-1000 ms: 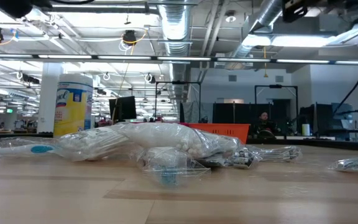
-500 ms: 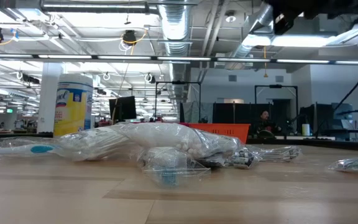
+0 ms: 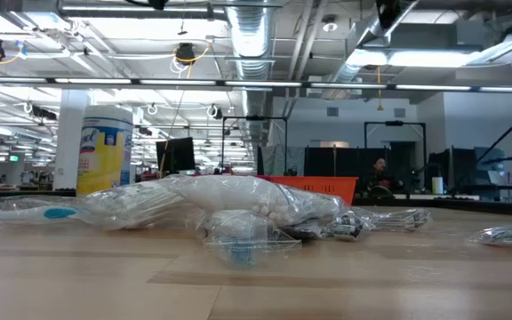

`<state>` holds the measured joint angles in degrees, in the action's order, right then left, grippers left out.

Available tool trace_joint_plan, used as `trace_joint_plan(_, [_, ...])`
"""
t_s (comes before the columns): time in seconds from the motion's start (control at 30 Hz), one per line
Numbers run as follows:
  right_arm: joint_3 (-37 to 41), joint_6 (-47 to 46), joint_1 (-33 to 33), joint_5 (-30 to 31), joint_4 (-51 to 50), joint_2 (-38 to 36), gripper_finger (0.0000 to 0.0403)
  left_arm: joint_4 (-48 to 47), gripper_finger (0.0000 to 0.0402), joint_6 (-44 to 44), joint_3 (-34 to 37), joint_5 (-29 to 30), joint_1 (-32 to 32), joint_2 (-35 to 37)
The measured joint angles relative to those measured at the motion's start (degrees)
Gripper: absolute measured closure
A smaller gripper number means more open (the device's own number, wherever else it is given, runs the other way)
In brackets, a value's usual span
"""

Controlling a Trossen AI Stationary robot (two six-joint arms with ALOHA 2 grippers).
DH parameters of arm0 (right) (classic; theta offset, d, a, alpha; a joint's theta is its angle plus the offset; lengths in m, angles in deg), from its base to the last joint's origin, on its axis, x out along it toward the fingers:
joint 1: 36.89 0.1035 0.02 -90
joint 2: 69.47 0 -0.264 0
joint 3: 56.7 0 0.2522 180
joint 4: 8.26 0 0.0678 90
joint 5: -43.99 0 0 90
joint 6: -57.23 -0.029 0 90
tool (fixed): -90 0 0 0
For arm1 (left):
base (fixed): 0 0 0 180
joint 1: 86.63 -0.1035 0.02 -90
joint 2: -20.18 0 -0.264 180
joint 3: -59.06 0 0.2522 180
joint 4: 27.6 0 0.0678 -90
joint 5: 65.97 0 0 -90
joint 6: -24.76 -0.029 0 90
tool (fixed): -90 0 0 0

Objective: Pick & Place Travel size toiletries
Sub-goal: Put the white cotton pack into the orange bin

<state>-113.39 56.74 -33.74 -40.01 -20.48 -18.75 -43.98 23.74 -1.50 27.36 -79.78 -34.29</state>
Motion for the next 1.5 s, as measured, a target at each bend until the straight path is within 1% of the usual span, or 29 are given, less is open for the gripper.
trace_joint_plan(0.13, [-0.97, 2.00, 1.68, 0.03, -4.12, 0.58, 0.0403, -5.70, 0.0399, 0.03, -1.99, 0.77, 0.65, -3.60])
trace_joint_plan(0.37, [-0.84, 0.58, 3.17, -0.04, -11.21, 3.29, 0.0403, -10.05, 0.0399, 3.42, -5.99, 0.76, 0.73, -12.22])
trace_joint_plan(0.5, [-0.84, -1.50, 3.27, -0.69, -16.81, 4.67, 0.0403, -10.11, 0.0399, 7.30, -5.88, 0.86, 1.46, -16.19])
trace_joint_plan(0.6, [-0.82, -3.68, 3.28, -1.55, -21.09, 5.05, 0.0403, -10.50, 0.0399, 11.29, -4.54, 2.05, 3.41, -19.35])
trace_joint_plan(0.67, [-0.90, -4.09, 3.60, -1.58, -21.24, 5.77, 0.0403, -10.95, 0.0399, 13.48, -3.99, 3.35, 4.86, -21.30])
trace_joint_plan(0.8, [-0.88, -4.63, 3.87, -1.75, -21.10, 5.82, 0.0403, -10.80, 0.0399, 17.27, -3.96, 4.43, 6.65, -23.00])
trace_joint_plan(0.97, [-0.86, -6.12, 4.37, -1.70, -21.72, 6.03, 0.0403, -11.74, 0.0399, 22.93, -3.93, 4.47, 7.24, -23.31])
trace_joint_plan(1.1, [-0.86, -6.26, 4.68, -1.69, -22.12, 6.03, 0.0403, -12.02, 0.0396, 26.00, -2.01, 4.46, 7.24, -23.31])
trace_joint_plan(1.23, [-0.86, -5.81, 5.35, -1.61, -22.14, 6.03, 0.0403, -12.00, 0.0371, 29.88, 0.36, 4.18, 7.24, -23.31])
trace_joint_plan(1.37, [-0.86, -5.12, 5.85, -1.62, -22.37, 6.03, 0.0403, -11.79, 0.0329, 32.70, 1.70, 3.96, 7.23, -23.31])
trace_joint_plan(1.5, [-0.86, -4.95, 5.88, -1.54, -22.56, 6.03, 0.0403, -11.17, 0.0294, 33.46, 2.28, 4.14, 7.24, -23.31])
